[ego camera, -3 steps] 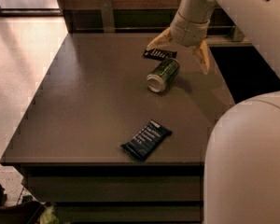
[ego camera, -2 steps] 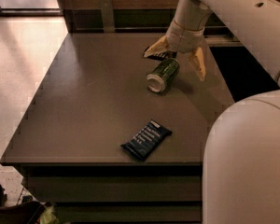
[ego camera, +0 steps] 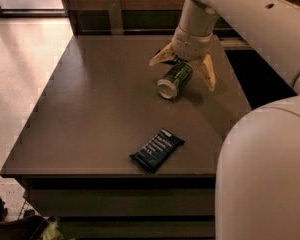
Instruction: Place green can upright
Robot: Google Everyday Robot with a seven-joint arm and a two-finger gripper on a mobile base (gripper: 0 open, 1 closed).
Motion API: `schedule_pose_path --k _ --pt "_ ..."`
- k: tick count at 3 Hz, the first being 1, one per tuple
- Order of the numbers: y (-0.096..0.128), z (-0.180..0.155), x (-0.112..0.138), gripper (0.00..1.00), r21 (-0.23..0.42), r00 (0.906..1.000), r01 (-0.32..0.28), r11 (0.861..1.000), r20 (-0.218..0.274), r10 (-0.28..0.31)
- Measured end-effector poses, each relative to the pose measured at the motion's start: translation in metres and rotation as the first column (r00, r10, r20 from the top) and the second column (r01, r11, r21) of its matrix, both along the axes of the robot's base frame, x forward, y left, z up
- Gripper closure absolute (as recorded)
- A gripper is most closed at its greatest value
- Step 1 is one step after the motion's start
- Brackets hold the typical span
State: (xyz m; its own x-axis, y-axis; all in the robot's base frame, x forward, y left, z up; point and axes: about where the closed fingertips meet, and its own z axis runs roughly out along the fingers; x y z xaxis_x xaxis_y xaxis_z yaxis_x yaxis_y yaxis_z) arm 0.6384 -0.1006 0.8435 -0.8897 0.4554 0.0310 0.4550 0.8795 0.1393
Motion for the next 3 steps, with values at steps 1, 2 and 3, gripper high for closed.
schedule_pose_path --k 1,2,3 --pt "0.0086 0.0007 0.0001 0.16 -0.014 0.9999 -0.013 1.000 -0.012 0.012" --pt "0.0105 -0.0012 0.0031 0.38 -0.011 0.9999 -0.015 1.000 -0.004 0.014" --pt "0.0130 -0.0040 0.0070 0.70 -0.006 0.9998 -0.017 1.000 0.006 0.017"
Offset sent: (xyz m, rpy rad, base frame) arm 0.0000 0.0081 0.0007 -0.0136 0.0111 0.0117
